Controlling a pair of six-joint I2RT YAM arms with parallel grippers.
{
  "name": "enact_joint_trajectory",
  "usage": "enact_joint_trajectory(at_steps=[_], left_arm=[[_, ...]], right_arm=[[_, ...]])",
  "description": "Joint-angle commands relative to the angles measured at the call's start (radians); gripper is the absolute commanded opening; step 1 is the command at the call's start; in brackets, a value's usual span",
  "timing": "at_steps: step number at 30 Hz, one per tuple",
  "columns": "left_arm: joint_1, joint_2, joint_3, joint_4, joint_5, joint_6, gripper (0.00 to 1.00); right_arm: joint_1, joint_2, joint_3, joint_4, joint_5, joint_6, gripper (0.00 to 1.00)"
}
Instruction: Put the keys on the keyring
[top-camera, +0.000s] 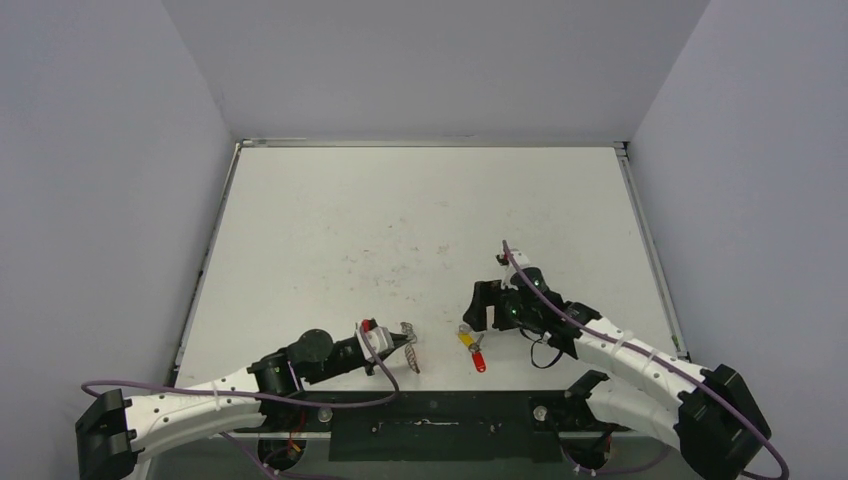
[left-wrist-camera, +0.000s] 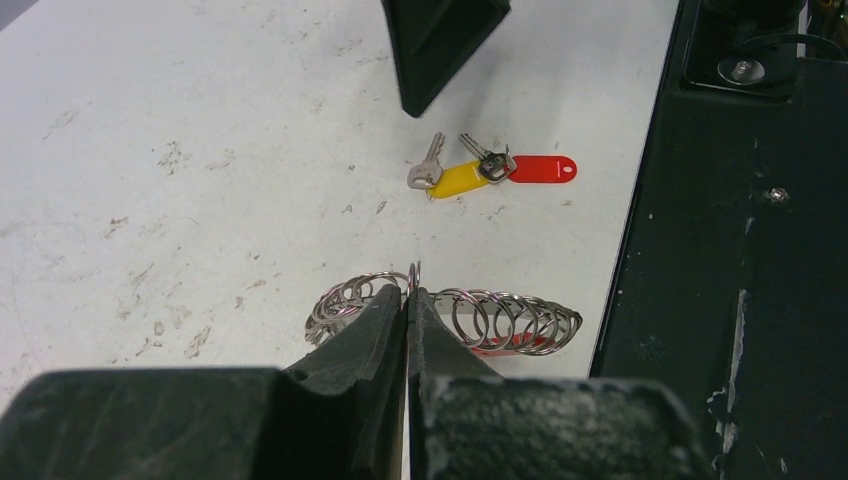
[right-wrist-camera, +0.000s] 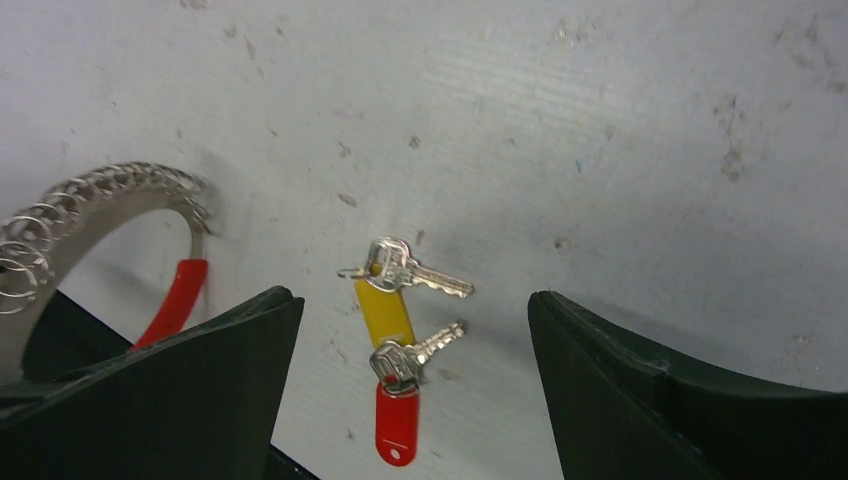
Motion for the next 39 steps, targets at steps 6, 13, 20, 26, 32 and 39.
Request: enact_joint_trajectory(at_steps=[6, 13, 20, 26, 32, 39], left_arm=[[-0.003, 0.014, 0.060, -0.003, -0.044, -0.094, 0.00], [-0.002, 0.041, 0.050, 0.024, -0.046, -0.107, 0.00], [-0.002, 0.056, 0.052, 0.041, -0.042, -0.109, 0.00], [-0.004, 0.057, 0.057, 0.036, -0.040, -0.113, 0.00], [-0.004, 0.056, 0.057, 0.037, -0.033, -0.113, 0.00], [-0.004, 0.053, 0.056, 0.037, -0.028, -0.117, 0.00]], right_arm=[[0.018, 0.117, 0.102, -0.236, -0.034, 0.040, 0.53], [0.069, 0.096, 0.120, -0.303, -0.026, 0.018, 0.48], [0.127, 0.130, 0.145, -0.260, -0.022, 0.011, 0.43], [0.163, 0.236, 0.240, -0.234, 0.016, 0.070, 0.39], [0.175, 0.337, 0.277, -0.184, 0.013, 0.150, 0.35], [0.176, 0.406, 0.304, -0.174, 0.041, 0.180, 0.31]])
